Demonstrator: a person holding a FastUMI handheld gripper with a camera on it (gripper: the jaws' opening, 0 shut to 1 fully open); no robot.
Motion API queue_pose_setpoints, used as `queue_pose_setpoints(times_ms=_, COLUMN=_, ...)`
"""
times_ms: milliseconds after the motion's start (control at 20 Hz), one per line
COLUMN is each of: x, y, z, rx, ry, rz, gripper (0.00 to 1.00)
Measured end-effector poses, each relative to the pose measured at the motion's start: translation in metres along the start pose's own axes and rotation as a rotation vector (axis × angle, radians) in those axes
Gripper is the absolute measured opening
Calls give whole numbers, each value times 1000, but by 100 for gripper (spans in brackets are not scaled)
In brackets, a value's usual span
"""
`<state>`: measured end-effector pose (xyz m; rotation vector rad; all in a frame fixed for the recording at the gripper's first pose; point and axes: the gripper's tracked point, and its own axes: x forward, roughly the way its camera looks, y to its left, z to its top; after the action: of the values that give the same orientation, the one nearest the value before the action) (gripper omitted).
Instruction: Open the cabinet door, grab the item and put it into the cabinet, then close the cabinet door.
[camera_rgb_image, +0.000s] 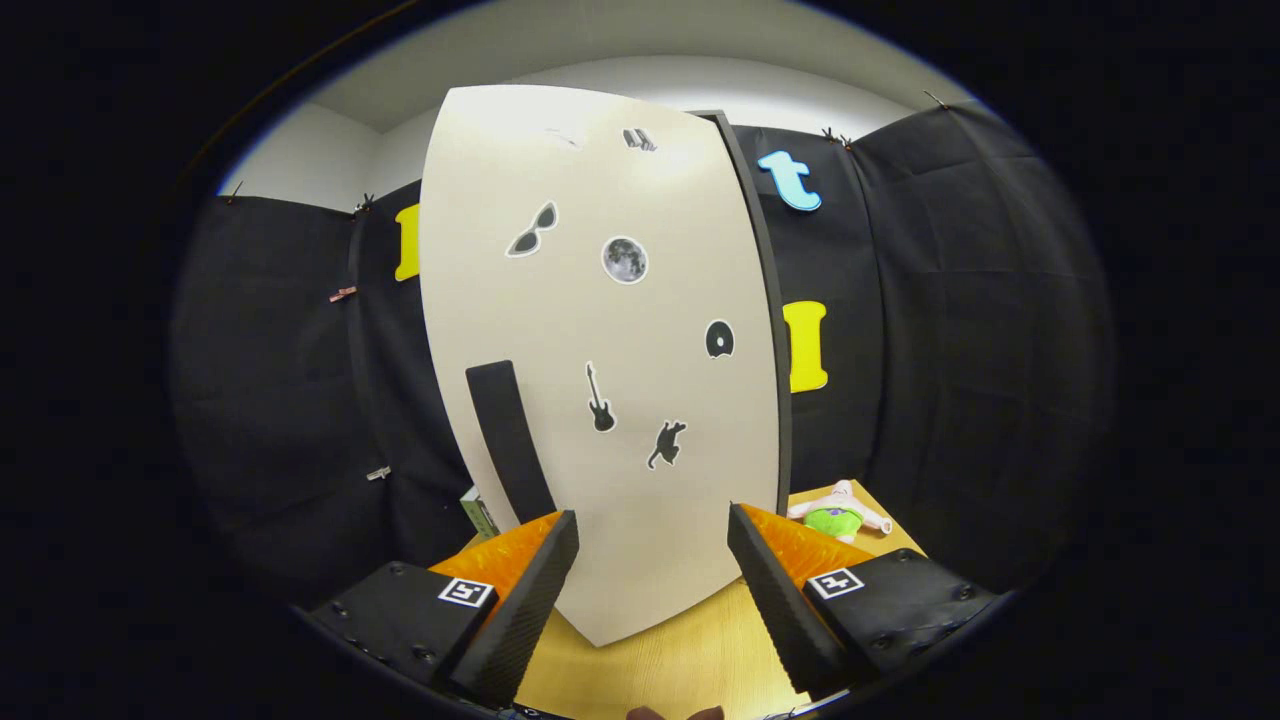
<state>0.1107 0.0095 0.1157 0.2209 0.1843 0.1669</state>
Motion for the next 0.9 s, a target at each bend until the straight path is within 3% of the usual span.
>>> queue_pose_setpoints(times_ms=900, x=-16, y=-19, z=19, rx=-68, ry=-61, rz=-68, gripper=98)
